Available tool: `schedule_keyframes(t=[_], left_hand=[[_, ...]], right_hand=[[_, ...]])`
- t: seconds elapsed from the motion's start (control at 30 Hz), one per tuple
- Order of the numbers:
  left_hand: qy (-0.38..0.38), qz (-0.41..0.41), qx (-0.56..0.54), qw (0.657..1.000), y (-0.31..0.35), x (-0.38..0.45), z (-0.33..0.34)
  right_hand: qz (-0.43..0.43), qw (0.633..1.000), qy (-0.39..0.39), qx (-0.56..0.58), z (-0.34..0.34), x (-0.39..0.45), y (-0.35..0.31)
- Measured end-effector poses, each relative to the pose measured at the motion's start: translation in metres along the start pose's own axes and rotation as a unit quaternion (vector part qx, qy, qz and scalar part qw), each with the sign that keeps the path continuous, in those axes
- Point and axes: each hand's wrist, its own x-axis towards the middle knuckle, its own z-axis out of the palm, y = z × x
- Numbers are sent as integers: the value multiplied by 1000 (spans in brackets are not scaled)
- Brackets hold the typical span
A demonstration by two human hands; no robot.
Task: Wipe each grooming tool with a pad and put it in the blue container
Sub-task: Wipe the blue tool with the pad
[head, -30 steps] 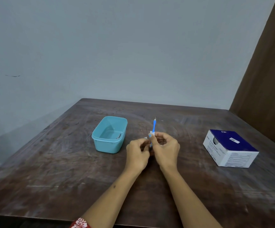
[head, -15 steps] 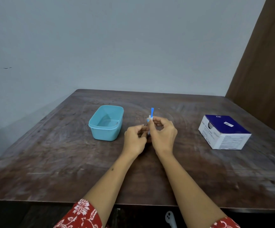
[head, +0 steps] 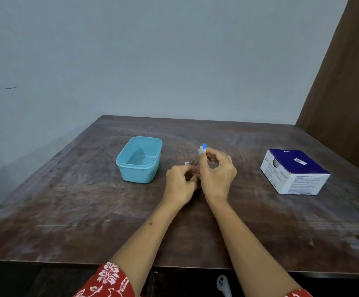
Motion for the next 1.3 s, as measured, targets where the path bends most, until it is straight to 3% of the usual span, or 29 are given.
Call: schedule_keyframes(t=[0.17, 0.37, 0.53, 0.7, 0.87, 0.93, 1.07, 1.3], left_hand=[[56, 34, 30, 997, 1, -1, -2], [28, 54, 45, 997, 3, -2, -1], [64, 51, 39, 996, 2, -1, -3], [20, 56, 31, 998, 3, -3, -1], [68, 50, 20, 996, 3, -1, -2], [58, 53, 24, 997, 4, -3, -2], [36, 63, 41, 997, 3, -4, -1], [72, 79, 133, 985, 4, -4, -2]], right_hand=[[1, 1000, -22, -6, 2, -1, 3], [-10, 1000, 29, 5, 2, 0, 2], [-4, 1000, -11, -13, 4, -1, 4], [-11, 999, 45, 28, 0, 1, 0], [-26, 1000, -12, -2, 3, -2, 4], [-21, 1000, 2, 11, 3, -1, 3], [-2, 997, 53, 64, -1, 1, -2], [36, 994, 48, 87, 0, 1, -2]])
